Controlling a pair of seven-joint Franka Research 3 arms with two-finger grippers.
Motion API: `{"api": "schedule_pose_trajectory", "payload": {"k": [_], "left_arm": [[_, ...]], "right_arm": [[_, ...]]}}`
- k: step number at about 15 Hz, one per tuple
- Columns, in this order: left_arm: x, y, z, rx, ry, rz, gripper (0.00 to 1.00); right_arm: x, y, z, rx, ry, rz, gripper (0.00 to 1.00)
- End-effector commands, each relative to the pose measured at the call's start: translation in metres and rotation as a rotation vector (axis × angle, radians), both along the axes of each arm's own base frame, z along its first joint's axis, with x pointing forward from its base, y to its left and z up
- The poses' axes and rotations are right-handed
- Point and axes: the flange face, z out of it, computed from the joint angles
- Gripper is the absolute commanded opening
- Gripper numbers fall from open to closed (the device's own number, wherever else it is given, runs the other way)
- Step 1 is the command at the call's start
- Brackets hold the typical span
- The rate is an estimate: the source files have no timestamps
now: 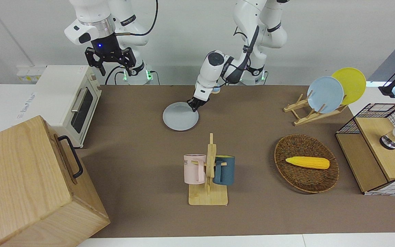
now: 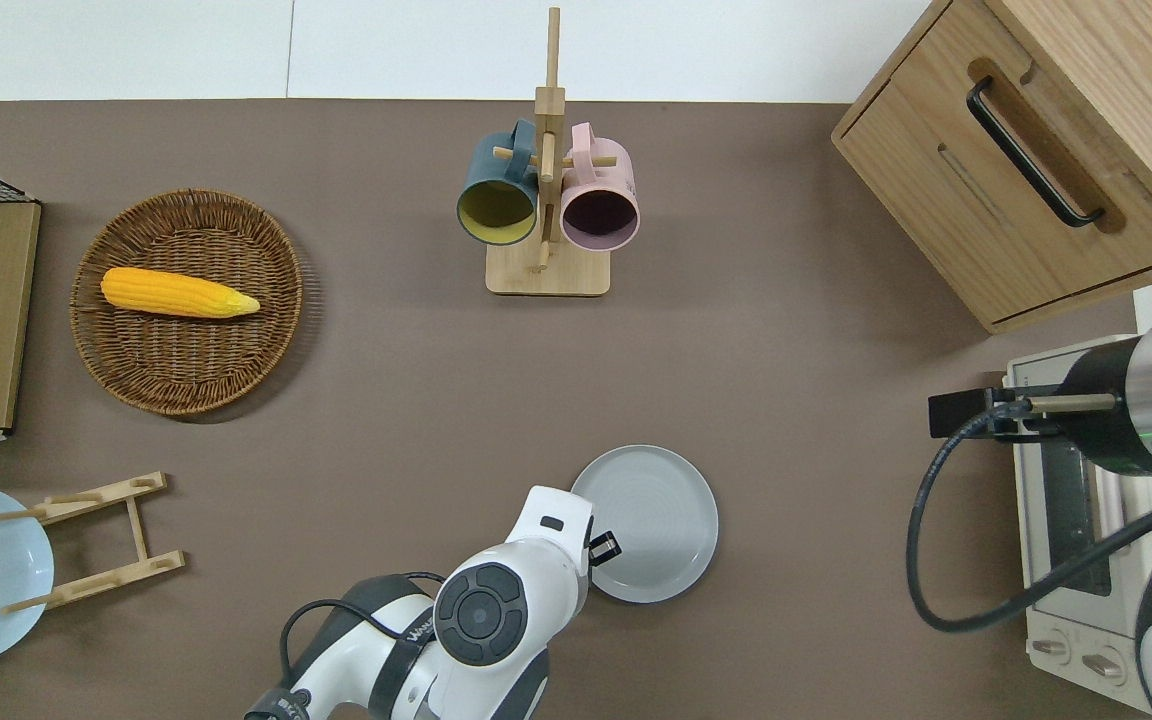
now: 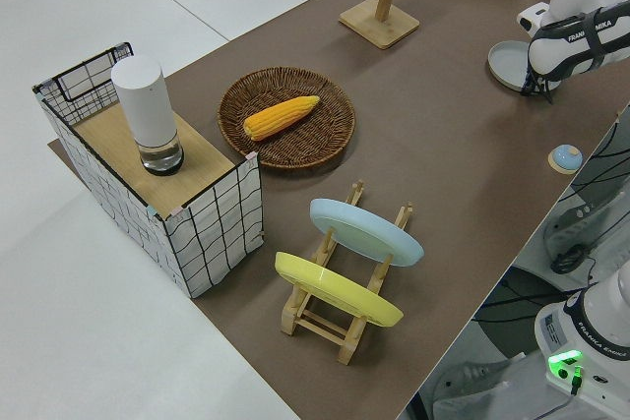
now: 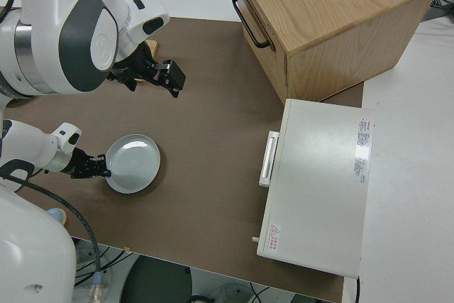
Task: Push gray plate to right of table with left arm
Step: 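Push the gray plate with the left gripper toward the toaster oven side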
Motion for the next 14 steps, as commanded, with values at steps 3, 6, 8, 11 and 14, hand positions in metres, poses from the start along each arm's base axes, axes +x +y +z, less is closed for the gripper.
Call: {"api": "schedule_pose_trajectory", "payload": {"k": [3, 6, 8, 11, 14], "left_arm": [[0.008, -0.024, -0.028, -0.021, 0.016, 0.024, 0.00], [0.010, -0.024, -0.027, -0.023, 0.016, 0.031, 0.09], [0.012, -0.024, -0.026, -0.025, 0.013, 0.031, 0.47], [0.019, -0.018, -0.023, -0.027, 0.009, 0.042, 0.88], [0.026, -0.009, -0.013, -0.027, 0.009, 0.062, 0.98]], "right_arm": [[-0.008, 0.000, 0.000, 0.009, 0.003, -0.022, 0.996], [-0.008, 0.000, 0.000, 0.009, 0.003, -0.021, 0.996], [-0.008, 0.000, 0.000, 0.009, 0.003, -0.022, 0.996], [-0.008, 0.000, 0.000, 0.009, 0.003, -0.021, 0.996], [-0.008, 0.000, 0.000, 0.009, 0.003, -0.021, 0.996]]}}
